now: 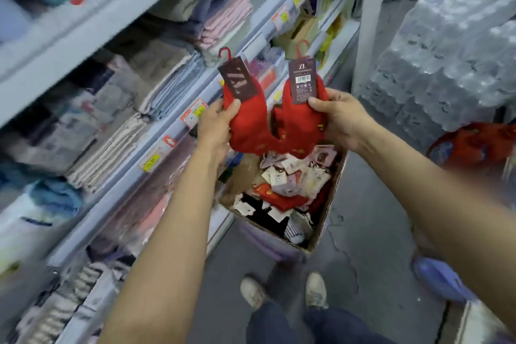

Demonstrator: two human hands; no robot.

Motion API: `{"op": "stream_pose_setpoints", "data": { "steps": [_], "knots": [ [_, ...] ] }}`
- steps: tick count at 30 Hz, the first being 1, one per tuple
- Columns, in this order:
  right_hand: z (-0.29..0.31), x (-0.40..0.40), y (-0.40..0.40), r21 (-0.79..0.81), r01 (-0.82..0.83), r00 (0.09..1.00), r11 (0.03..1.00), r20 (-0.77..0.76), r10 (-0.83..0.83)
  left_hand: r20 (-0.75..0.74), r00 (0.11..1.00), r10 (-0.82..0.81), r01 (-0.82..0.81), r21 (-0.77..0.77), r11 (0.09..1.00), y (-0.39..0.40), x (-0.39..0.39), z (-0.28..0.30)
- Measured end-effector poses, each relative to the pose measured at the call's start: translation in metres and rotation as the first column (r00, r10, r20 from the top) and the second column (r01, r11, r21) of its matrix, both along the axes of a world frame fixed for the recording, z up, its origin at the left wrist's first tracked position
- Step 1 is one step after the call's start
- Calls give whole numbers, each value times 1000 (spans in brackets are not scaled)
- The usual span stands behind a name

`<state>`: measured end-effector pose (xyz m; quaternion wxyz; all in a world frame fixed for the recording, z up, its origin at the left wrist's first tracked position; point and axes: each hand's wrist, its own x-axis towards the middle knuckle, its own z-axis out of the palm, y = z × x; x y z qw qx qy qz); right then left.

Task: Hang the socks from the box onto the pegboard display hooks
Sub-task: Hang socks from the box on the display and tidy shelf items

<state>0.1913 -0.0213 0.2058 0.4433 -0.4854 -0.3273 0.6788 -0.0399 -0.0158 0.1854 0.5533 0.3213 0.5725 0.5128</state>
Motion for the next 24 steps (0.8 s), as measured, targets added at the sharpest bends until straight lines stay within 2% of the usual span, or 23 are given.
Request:
{"op": "stream_pose_setpoints", "data": {
  "steps": [9,14,18,22,24],
  "knots": [
    [104,-69,-6,273,-155,981,950,-71,181,-3,979,202,-199,152,968,-55,-61,110],
    [145,-124,-30,393,-238,965,888,-11,263,43,964,264,-267,202,942,-103,-87,150],
    [165,-169,-55,479,-249,967,842,72,245,42,949,313,-314,236,920,-143,-105,176],
    [179,-208,-90,511,-179,984,841,90,155,90,938,335,-347,267,899,-178,-116,191],
    [181,-224,-104,584,-143,989,799,105,101,128,921,367,-389,277,879,-193,-120,197]
  ]
}}
